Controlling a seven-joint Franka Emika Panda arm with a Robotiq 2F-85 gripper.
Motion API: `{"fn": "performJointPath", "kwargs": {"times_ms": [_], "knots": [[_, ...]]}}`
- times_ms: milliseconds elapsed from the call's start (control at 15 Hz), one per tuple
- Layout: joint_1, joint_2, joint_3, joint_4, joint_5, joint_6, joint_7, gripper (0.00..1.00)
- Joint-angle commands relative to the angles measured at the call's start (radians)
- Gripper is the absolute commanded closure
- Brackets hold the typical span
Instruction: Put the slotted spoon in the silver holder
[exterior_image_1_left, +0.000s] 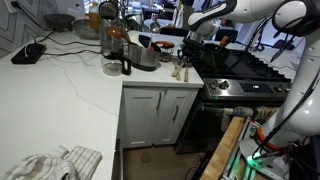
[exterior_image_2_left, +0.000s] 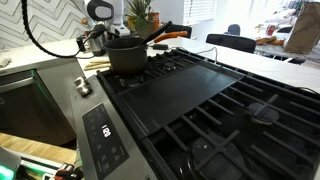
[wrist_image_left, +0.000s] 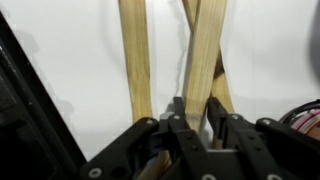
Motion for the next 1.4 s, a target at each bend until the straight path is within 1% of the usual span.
{"fn": "performJointPath", "kwargs": {"times_ms": [0, 67, 133, 333, 867, 1133, 1333], "knots": [[0.004, 0.020, -0.002, 0.013, -0.001, 0.025, 0.021, 0.78], [0.005, 0.020, -0.003, 0.013, -0.004, 0.031, 0.025, 0.90], [0.008, 0.017, -0.004, 0.010, -0.009, 0.039, 0.028, 0.95], [0.020, -0.016, -0.007, -0.014, -0.031, 0.059, 0.040, 0.94], [0.088, -0.183, 0.002, -0.136, -0.161, 0.163, 0.099, 0.94], [0.106, -0.272, 0.014, -0.217, -0.223, 0.281, 0.132, 0.94], [0.110, -0.338, 0.034, -0.285, -0.254, 0.404, 0.126, 0.94]]}}
